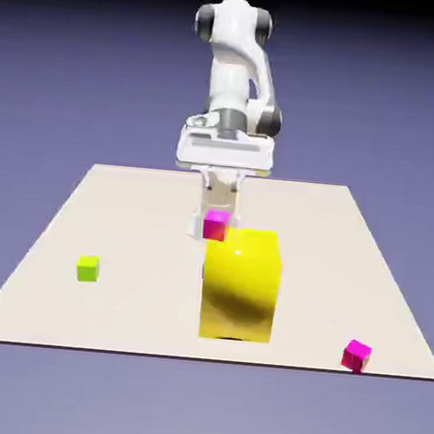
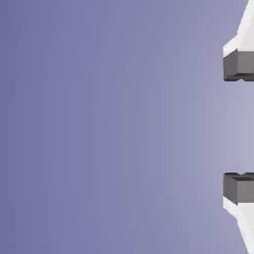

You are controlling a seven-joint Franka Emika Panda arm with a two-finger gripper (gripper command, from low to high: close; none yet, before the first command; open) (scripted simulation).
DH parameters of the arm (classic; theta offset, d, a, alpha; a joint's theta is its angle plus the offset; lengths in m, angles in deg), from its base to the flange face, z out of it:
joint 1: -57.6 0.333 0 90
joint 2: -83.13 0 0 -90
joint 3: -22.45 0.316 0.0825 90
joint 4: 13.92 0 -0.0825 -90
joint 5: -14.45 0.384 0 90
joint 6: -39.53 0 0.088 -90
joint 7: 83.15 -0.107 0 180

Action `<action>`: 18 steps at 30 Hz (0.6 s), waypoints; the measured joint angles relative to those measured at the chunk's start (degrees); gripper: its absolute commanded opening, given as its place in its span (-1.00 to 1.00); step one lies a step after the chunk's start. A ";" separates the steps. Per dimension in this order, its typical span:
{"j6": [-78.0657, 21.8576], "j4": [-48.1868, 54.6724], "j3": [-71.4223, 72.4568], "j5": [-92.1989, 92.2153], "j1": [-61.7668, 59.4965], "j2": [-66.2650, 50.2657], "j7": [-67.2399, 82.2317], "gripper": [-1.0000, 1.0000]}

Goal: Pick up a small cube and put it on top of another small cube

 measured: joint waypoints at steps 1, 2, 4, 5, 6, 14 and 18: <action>-1.89 2.07 0.85 -0.83 0.26 -2.08 -0.07 0.00; -3.79 4.13 1.70 -1.67 0.53 -4.15 -0.13 0.00; -7.57 8.26 3.40 -3.34 1.05 -8.31 -0.26 0.00; -9.47 10.33 4.25 -4.17 1.32 -10.38 -0.33 0.00; -11.36 12.39 5.10 -5.01 1.58 -12.46 -0.39 0.00; -26.50 28.91 11.91 -11.68 4.18 -29.07 -0.92 0.00; -34.08 37.17 15.32 -15.02 4.87 -37.37 -1.18 0.00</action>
